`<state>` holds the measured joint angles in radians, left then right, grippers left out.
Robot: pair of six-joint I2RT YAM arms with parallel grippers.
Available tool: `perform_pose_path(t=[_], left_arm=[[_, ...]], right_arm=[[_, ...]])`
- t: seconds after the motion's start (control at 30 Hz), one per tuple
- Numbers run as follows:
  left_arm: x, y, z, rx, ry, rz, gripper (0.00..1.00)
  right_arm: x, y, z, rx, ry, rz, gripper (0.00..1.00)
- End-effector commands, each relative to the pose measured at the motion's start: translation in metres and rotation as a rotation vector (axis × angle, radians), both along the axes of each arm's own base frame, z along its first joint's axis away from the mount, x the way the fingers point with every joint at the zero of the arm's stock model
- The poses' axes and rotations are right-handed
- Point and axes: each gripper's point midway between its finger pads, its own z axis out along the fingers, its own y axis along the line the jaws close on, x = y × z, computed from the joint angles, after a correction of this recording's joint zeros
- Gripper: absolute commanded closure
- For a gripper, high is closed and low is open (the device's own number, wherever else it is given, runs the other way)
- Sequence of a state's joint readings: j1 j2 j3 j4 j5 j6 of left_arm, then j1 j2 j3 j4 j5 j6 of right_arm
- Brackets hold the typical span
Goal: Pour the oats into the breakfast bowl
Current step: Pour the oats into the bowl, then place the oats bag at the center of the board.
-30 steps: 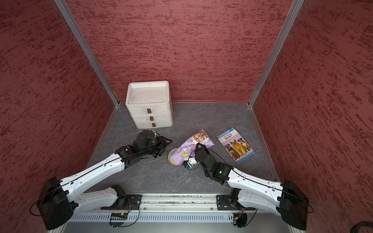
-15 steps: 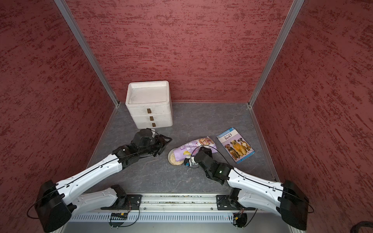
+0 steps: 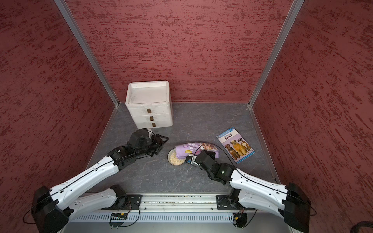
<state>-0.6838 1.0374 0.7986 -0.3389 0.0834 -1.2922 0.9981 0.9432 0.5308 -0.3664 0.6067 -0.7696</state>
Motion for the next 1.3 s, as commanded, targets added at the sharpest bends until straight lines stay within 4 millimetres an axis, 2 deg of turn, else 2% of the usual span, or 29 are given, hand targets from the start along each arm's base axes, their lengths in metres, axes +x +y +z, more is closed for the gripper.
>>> perform_pose_path(t=[0.0, 0.13, 0.4, 0.53, 0.7, 0.83, 0.97, 1.07, 1.27], left_arm=[[0.003, 0.007, 0.016, 0.010, -0.042, 0.018, 0.46], [0.003, 0.014, 0.024, 0.023, -0.063, 0.031, 0.46], [0.002, 0.032, 0.050, 0.108, -0.138, 0.055, 0.46], [0.001, 0.040, 0.057, 0.140, -0.166, 0.074, 0.46], [0.001, 0.041, 0.055, 0.141, -0.167, 0.082, 0.46], [0.001, 0.034, 0.052, 0.128, -0.159, 0.062, 0.46], [0.003, 0.024, 0.050, 0.119, -0.161, 0.035, 0.46], [0.005, 0.012, 0.050, 0.104, -0.173, -0.004, 0.46], [0.010, -0.006, 0.039, 0.119, -0.171, -0.073, 0.47]], right_arm=[[0.011, 0.019, 0.057, 0.299, -0.087, -0.068, 1.00], [0.009, 0.023, 0.060, 0.401, -0.078, -0.082, 1.00], [0.002, 0.033, 0.083, 0.722, -0.084, -0.069, 1.00], [-0.002, 0.029, 0.109, 0.956, -0.133, -0.070, 1.00], [-0.005, 0.008, 0.156, 1.431, -0.167, -0.103, 1.00], [-0.003, -0.003, 0.173, 1.675, -0.147, -0.111, 1.00], [0.006, 0.014, 0.178, 1.672, -0.105, -0.082, 1.00], [0.015, 0.024, 0.175, 1.647, -0.105, -0.081, 1.00], [0.038, 0.041, 0.151, 1.624, -0.054, -0.111, 1.00]])
